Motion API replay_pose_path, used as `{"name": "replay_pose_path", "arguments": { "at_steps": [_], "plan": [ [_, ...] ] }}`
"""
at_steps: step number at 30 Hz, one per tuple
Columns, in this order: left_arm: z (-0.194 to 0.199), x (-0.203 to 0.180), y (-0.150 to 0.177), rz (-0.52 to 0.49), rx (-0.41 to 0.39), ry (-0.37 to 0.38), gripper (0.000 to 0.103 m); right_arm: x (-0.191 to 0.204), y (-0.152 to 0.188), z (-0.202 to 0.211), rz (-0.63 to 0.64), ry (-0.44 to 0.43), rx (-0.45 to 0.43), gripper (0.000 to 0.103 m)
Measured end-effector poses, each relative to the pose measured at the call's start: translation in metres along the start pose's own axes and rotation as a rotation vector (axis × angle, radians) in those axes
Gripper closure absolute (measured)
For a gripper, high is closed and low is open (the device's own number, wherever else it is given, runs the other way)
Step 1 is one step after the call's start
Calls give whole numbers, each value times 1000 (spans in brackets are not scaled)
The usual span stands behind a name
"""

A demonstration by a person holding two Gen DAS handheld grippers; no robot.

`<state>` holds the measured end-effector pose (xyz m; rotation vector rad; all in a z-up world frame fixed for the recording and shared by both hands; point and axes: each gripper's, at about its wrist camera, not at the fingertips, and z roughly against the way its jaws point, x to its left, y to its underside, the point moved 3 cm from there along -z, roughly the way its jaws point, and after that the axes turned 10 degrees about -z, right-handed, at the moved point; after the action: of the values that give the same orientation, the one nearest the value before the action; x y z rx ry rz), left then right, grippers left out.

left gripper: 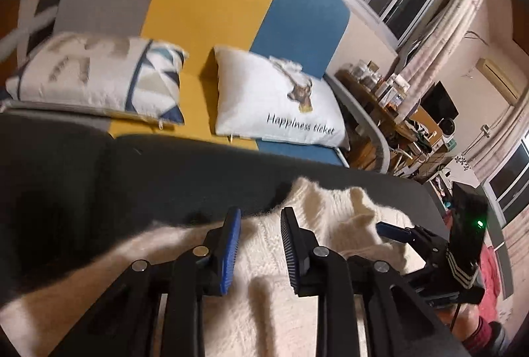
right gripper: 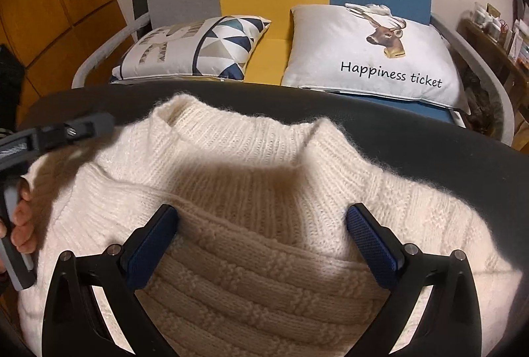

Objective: Fold clothes

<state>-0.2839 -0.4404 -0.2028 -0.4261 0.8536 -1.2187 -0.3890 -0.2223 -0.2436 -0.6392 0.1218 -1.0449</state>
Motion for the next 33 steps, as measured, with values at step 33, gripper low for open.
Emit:
{"name": "replay_pose_path", "arguments": {
  "at_steps": [33],
  "plan": [
    [-26, -22, -14, -338, 149, -65, 77, 72, 16, 7, 248, -58, 136, 0]
  ]
}}
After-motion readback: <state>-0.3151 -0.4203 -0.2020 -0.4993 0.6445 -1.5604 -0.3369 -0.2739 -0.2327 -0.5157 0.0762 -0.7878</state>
